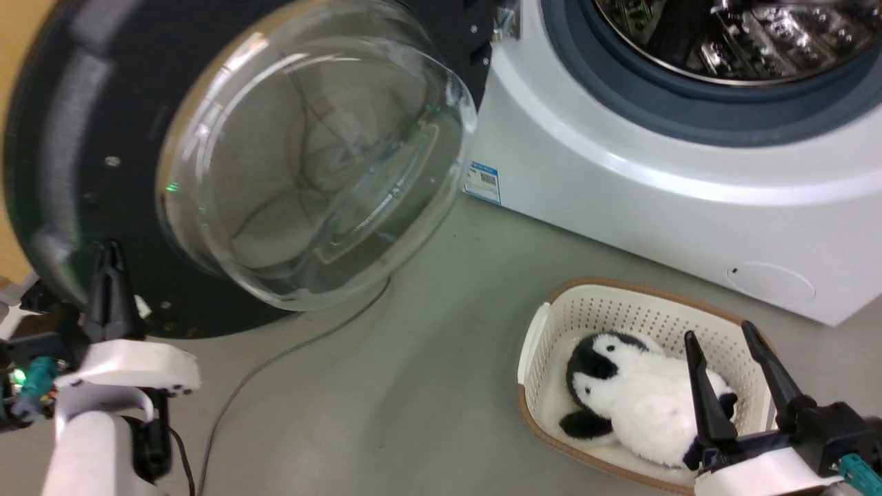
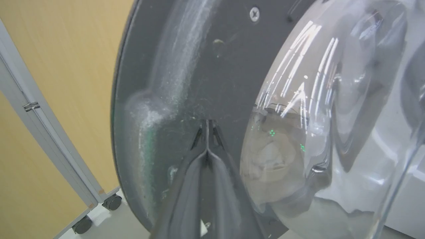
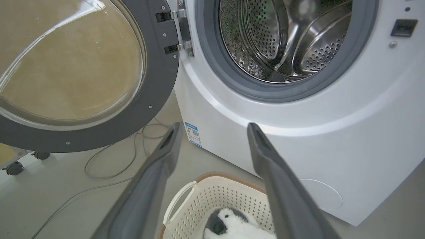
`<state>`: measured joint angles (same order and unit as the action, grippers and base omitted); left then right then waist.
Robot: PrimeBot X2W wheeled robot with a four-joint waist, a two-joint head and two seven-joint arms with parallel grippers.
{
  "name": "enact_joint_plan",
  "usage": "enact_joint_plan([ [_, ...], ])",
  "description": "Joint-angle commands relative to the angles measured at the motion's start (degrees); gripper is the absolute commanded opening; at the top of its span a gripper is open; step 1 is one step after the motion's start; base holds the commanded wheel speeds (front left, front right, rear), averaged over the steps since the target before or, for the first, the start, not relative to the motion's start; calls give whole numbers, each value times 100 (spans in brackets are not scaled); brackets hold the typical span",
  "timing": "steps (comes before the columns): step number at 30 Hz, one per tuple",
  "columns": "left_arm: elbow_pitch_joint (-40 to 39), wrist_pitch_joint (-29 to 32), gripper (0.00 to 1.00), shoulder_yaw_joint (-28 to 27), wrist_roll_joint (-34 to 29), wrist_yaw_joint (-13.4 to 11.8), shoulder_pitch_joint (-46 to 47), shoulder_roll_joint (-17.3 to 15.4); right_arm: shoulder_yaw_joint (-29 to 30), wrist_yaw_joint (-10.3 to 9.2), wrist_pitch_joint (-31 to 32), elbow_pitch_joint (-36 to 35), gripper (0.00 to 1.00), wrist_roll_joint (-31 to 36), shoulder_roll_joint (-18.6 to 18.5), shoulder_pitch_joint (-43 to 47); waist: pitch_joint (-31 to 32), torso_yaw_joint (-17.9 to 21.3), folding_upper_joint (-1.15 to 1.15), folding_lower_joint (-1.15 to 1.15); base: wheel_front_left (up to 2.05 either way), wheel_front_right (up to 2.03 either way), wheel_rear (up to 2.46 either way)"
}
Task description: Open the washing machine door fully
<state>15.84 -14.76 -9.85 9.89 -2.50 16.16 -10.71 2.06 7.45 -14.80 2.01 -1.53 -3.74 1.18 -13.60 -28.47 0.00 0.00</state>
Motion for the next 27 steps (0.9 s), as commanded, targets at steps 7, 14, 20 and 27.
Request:
enact_joint_plan([
  [7, 730, -24, 0, -482, 172, 207, 528, -166, -3, 3, -19, -3, 100, 28, -133, -210, -294, 158, 0, 0, 0, 0, 0],
  [14, 1608, -24, 0, -824, 268, 515, 1178, -417, -20, 3, -19, 15, 100, 27, -239, -354, -479, 262, 0, 0, 0, 0, 0],
  [20, 2372, -24, 0, -1026, 264, 570, 1705, -646, -22, 3, -19, 49, 100, 40, -299, -425, -589, 347, 0, 0, 0, 0, 0],
  [27, 3118, -24, 0, -1231, 259, 491, 2153, -862, -12, 3, -19, 69, 100, 49, -346, -481, -683, 461, 0, 0, 0, 0, 0],
])
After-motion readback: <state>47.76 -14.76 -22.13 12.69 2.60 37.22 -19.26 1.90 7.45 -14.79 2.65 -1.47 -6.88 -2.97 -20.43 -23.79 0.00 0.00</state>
